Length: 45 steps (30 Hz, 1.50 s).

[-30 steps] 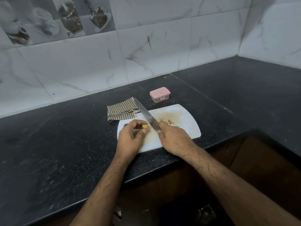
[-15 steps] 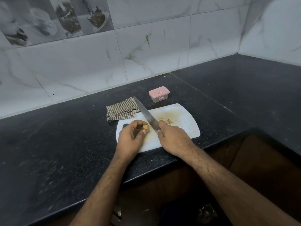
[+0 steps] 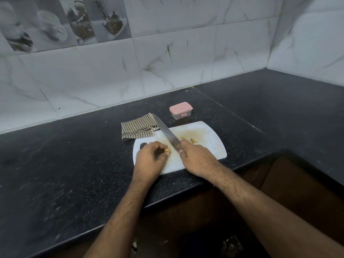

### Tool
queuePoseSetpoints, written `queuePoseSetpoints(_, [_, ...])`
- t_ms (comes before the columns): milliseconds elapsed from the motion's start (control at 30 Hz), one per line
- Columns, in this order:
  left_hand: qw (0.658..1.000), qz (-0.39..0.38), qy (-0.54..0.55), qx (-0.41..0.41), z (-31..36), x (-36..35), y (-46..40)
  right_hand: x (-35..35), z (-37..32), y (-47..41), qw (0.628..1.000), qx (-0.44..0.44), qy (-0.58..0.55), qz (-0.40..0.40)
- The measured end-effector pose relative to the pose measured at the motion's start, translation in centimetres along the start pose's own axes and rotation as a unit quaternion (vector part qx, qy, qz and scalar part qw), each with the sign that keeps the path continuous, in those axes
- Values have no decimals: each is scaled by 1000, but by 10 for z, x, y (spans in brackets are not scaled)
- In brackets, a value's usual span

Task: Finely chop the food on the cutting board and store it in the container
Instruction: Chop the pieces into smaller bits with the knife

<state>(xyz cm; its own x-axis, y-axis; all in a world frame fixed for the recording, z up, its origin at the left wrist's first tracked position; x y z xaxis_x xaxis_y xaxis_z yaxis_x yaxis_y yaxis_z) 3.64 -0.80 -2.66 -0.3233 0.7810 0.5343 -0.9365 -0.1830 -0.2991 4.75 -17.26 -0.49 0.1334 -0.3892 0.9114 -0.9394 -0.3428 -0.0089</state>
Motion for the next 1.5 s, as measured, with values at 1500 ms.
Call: queuePoseSetpoints(1500, [986,22,-150,-63,22,-1,8,8,-20,25,999,-32,17,-6])
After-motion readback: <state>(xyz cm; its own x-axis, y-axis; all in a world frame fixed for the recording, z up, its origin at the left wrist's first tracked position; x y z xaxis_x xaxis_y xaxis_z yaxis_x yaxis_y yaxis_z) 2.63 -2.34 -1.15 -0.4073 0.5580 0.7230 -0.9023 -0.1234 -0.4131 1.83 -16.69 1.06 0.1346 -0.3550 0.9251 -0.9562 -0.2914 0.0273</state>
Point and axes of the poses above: each hand's wrist, its own y-axis away from the middle knuckle, its own x-axis out of the back of the hand, z = x × y, the point moved 7 cm from there along -y, towards the middle knuckle, and after that the axes turned 1 degree about y, right-handed, at the moved point
